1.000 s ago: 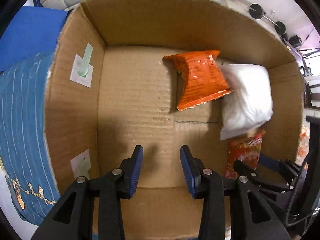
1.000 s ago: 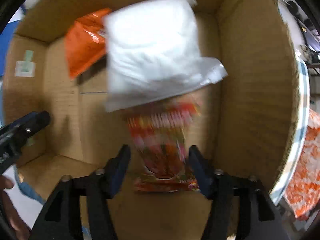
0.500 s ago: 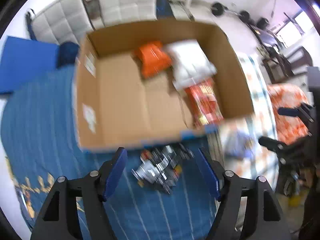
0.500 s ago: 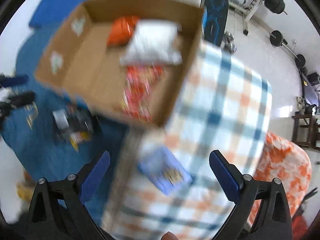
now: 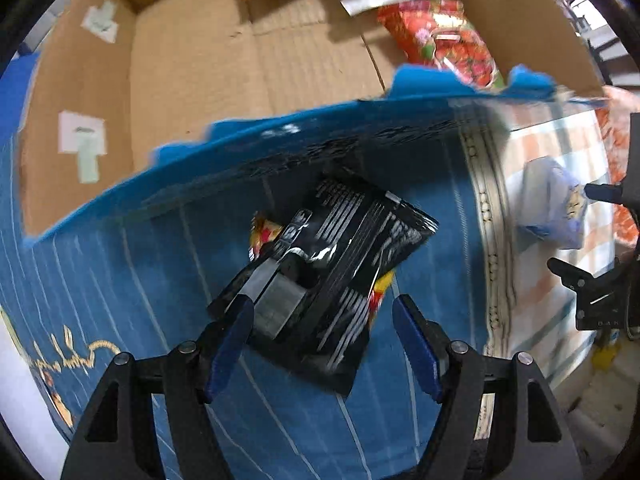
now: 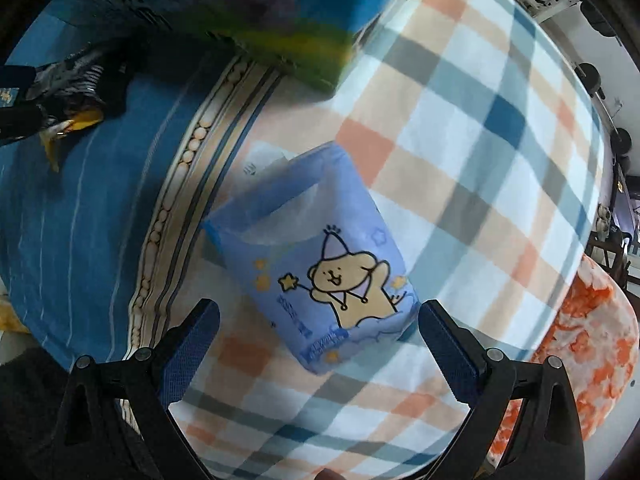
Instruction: Organize snacks
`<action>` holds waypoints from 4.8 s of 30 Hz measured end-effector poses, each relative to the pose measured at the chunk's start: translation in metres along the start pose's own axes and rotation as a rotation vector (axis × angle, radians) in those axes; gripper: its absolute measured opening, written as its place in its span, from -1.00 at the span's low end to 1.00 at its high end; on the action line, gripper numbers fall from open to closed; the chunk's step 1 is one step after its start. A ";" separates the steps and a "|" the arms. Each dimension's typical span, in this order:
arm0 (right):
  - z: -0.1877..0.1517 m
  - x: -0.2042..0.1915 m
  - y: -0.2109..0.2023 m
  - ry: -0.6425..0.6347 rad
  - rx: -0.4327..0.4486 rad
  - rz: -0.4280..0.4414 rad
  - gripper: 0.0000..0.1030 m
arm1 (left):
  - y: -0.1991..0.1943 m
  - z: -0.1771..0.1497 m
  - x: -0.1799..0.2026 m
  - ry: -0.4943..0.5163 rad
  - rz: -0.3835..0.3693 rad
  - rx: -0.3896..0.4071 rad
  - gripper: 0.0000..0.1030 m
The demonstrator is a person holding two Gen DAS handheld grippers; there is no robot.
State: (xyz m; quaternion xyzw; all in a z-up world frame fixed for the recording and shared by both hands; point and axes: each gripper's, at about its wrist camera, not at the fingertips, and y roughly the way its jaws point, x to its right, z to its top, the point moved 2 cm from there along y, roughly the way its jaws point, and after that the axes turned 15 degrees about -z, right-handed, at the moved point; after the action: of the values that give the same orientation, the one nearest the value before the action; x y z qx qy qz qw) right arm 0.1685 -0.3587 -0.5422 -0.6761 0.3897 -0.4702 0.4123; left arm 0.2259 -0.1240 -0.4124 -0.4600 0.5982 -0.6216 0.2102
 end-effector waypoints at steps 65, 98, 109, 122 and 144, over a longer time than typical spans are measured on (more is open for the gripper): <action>-0.013 0.034 0.001 0.745 -0.132 0.373 0.50 | 0.033 0.038 -0.009 -0.214 -0.108 -0.002 0.26; -0.062 -0.043 0.000 0.541 -0.221 0.201 0.01 | 0.057 -0.089 0.031 -0.132 0.006 0.004 0.09; -0.058 -0.085 -0.006 0.554 -0.197 0.150 -0.14 | 0.063 -0.097 0.041 -0.129 0.016 0.060 0.04; -0.093 -0.125 -0.076 0.511 -0.073 0.211 -0.35 | -0.034 -0.121 0.069 -0.087 0.000 0.240 0.03; 0.066 0.024 -0.222 0.536 0.244 0.295 -0.35 | -0.193 0.016 -0.006 -0.123 -0.127 0.466 0.04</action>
State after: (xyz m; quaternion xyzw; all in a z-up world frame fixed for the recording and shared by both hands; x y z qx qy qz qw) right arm 0.2684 -0.2888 -0.3435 -0.4102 0.5190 -0.6097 0.4366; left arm 0.2984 -0.0901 -0.2355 -0.4727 0.3948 -0.7256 0.3070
